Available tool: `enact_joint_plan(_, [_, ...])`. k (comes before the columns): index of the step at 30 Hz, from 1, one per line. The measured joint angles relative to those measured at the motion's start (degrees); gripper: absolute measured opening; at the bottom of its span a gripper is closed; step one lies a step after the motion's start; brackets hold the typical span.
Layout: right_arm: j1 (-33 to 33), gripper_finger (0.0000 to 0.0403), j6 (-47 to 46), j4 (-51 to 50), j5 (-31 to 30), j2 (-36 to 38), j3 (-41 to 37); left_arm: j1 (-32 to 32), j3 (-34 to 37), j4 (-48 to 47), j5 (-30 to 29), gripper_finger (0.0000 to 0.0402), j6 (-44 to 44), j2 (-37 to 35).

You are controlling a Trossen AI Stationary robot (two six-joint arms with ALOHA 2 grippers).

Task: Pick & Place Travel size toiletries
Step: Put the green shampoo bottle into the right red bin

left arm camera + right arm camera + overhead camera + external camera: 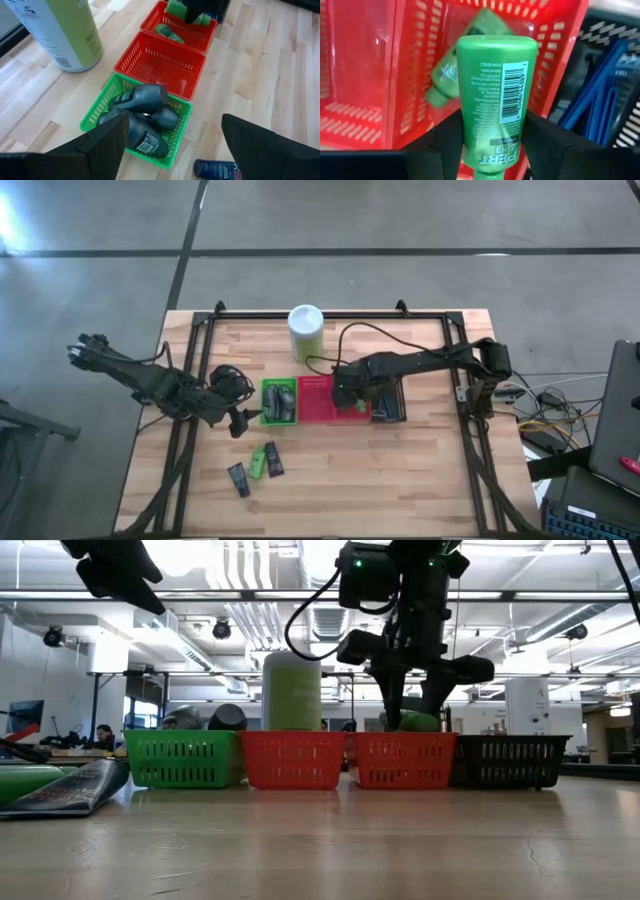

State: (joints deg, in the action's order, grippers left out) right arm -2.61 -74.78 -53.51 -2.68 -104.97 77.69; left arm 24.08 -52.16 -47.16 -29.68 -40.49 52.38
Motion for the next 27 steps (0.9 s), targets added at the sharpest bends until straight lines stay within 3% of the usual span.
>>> enact_joint_plan(9, [0.2,0.0264,1.8,0.1,-1.6,0.0,1.8,0.0,0.0,-1.1,2.7,0.0323,-0.4,0.0])
enact_joint_plan(15, [2.7,0.0305,3.0,-0.2,-2.0,1.1,3.0,0.1,0.2,-10.0,10.2,0.0323,-8.5,0.0])
enact_joint_plan(20, [6.2,0.0322,2.4,-1.6,-2.0,1.5,5.1,1.2,5.3,-13.8,18.3,0.0323,-10.8,0.0])
enact_joint_plan(24, [8.8,0.0330,-0.4,-5.0,-4.1,1.5,6.7,1.3,11.6,-6.4,24.8,0.0323,-16.8,0.4])
enact_joint_plan(27, [10.2,0.0334,-2.0,-10.1,-6.8,1.9,7.8,1.7,15.3,4.1,26.4,0.0323,-23.0,0.4])
